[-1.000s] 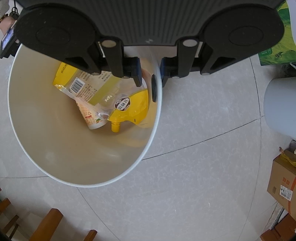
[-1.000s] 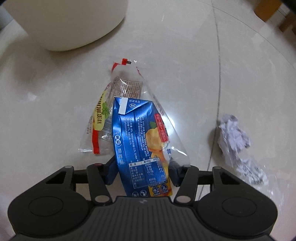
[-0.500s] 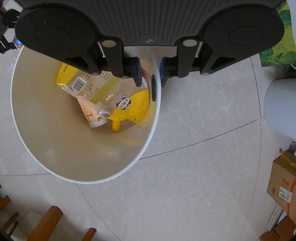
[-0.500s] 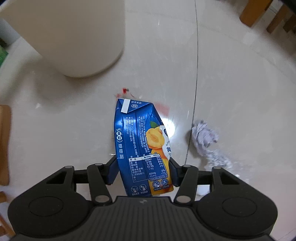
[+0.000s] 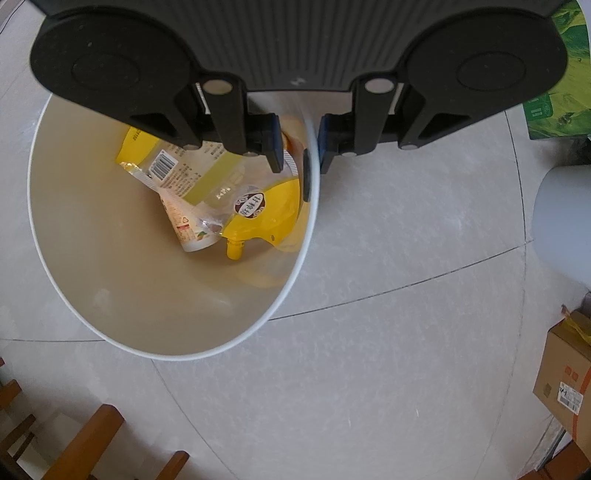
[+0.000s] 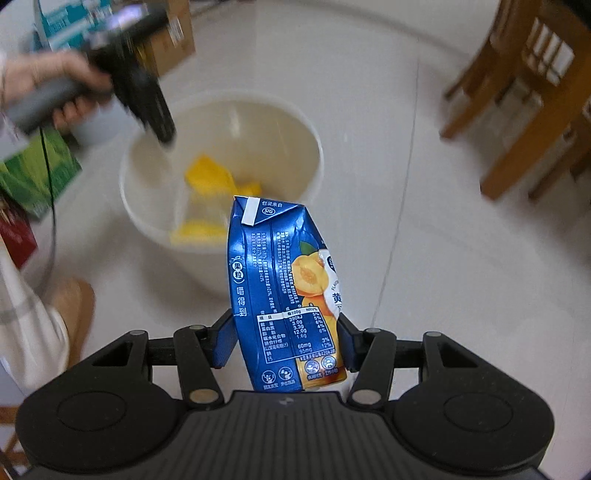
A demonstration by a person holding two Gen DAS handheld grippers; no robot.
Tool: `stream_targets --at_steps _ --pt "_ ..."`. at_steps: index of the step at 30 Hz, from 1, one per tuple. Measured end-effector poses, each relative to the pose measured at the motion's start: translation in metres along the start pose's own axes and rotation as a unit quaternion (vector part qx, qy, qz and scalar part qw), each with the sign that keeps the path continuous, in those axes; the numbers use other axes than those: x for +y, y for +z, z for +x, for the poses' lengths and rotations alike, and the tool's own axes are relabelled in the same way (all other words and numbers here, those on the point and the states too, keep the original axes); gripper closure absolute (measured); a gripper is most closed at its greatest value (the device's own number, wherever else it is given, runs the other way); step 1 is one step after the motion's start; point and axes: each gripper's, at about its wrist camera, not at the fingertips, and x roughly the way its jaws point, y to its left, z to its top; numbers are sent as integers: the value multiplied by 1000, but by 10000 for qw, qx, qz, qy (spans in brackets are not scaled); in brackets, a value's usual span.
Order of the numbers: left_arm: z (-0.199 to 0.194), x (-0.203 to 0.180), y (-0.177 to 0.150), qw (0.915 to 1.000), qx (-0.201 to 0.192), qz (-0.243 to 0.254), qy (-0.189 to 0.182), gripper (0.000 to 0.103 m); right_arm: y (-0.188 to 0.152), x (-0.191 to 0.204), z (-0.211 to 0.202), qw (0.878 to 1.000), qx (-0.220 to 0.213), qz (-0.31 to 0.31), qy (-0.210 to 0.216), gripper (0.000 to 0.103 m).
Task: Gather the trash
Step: 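Carry the blue juice carton over the bin and drop it in, then move the right tool toward the clear plastic bag with red strip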
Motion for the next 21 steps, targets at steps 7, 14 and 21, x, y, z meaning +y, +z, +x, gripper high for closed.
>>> stream_targets --at_steps 7,14,21 --pt "-3 2 0 10000 2 25 -29 87 58 12 35 9993 -281 -222 66 44" --pt "-3 5 1 10000 -41 23 -65 88 91 25 64 9991 -333 -252 32 39" --pt "3 5 -1 10000 -41 0 15 93 87 29 53 9983 -562 -137 -91 30"
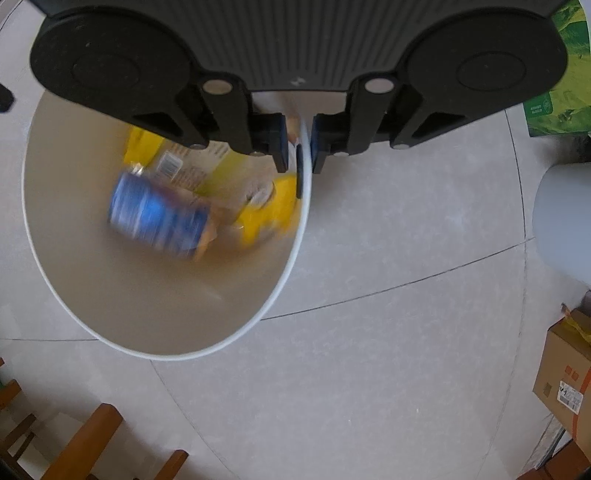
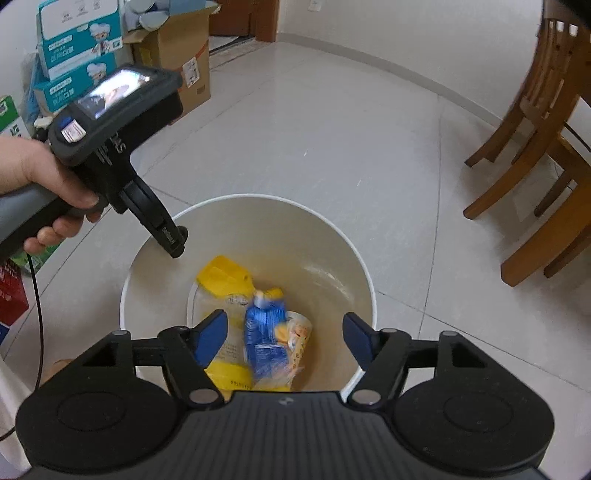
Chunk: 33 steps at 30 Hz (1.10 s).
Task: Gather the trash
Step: 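Move the right tool toward the clear plastic bag with red strip, then grasp the clear plastic bag and lift it with the right tool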
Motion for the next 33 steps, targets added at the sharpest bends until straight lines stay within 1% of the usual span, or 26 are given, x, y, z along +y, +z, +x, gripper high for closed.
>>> stream_targets --at_steps 3,6,8,9,14,16,20,23,24,25,28,33 --pt "1 0 0 10000 -35 -42 48 93 -11 -5 -12 9998 -70 180 -41 30" --pt "1 0 0 10000 -28 -41 49 93 -31 -14 -26 9992 -132 372 -100 29" --pt "0 -3 -2 10000 -4 -56 44 93 -47 -22 -33 9983 -145 537 -145 25" --pt "0 -3 -1 10000 -7 -40 40 93 -56 -25 -36 9973 123 699 -177 24" --pt "-3 -6 1 10000 -19 48 80 93 -111 -39 -34 9923 280 1149 -372 22" --pt "-1 -7 1 9999 -27 69 102 93 -136 -42 -22 9895 392 1294 -520 22" --pt "-1 -9 0 10000 -23 17 84 92 -187 -47 23 9774 825 1891 -466 22" --pt "1 -7 0 10000 2 -9 92 92 -220 -43 62 9709 1141 2021 -591 22" --pt "1 -7 1 9999 14 -3 100 92 -228 -42 74 9725 1035 1999 -599 22" --pt "1 -7 1 9999 21 6 104 92 -236 -40 87 9703 1125 2037 -665 22" --pt "1 -7 2 10000 14 8 80 92 -249 -34 117 9686 1252 2017 -743 22" --pt "-1 -3 3 10000 24 -19 43 92 -262 -28 154 9633 1345 2226 -668 22"
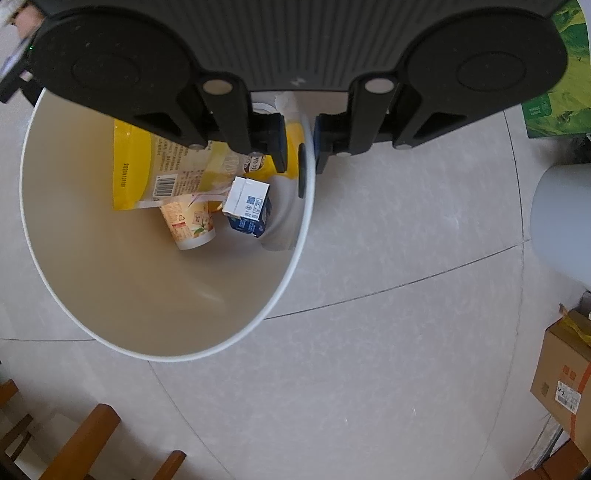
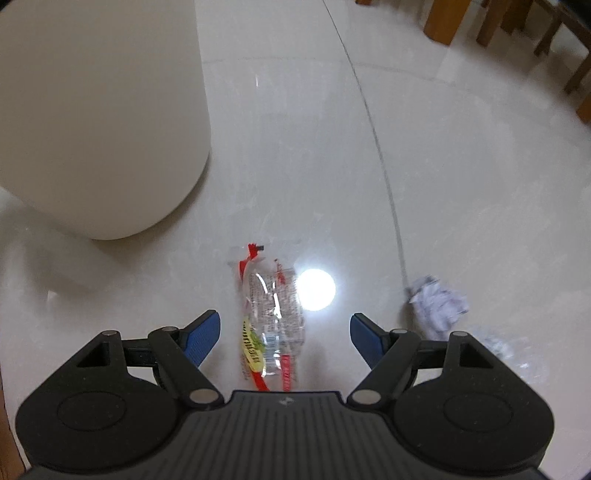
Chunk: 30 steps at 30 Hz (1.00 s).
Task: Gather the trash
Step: 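Grasp the clear plastic bag and lift it with the right tool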
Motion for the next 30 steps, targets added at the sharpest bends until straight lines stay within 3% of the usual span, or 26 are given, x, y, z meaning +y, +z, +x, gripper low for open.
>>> stream_targets --at_steps 9,12,16,20,30 --pt "0 -2 0 10000 -4 34 14 92 1 10 41 9990 321 -120 -291 24" --pt "0 -1 1 10000 2 26 4 92 2 10 48 9984 450 -135 -313 34" --pt "0 -1 1 10000 2 16 -3 92 1 6 51 9975 595 -106 -355 56" --pt "-1 0 2 10000 4 15 -16 92 0 -3 45 9974 636 101 -311 68" --pt "-1 0 2 10000 -1 26 3 92 8 -18 0 9986 450 119 -255 74"
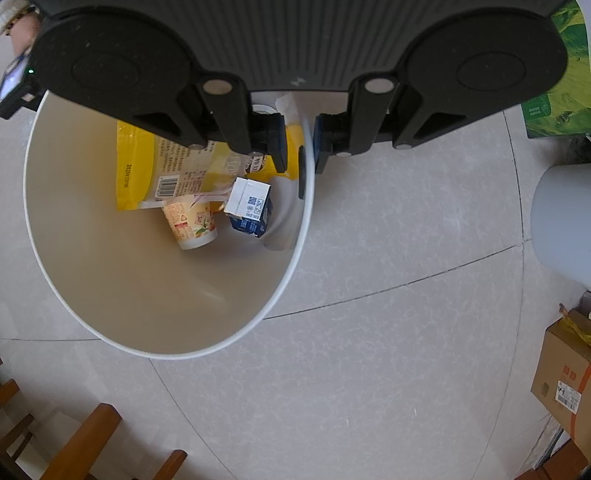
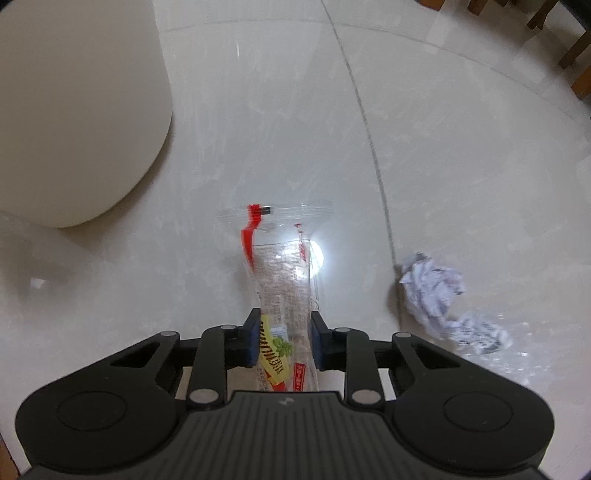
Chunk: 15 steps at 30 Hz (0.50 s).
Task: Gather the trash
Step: 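Grasp the clear plastic bag and lift it with the right tool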
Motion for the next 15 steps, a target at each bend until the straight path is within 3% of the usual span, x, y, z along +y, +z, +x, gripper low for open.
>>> stream_targets --at_steps 8,15 --pt "0 -1 0 10000 10 22 14 92 6 -4 -58 9993 -290 -216 35 74" --pt "0 -1 0 10000 14 -14 -3 92 30 5 -169 9933 -747 -864 176 74"
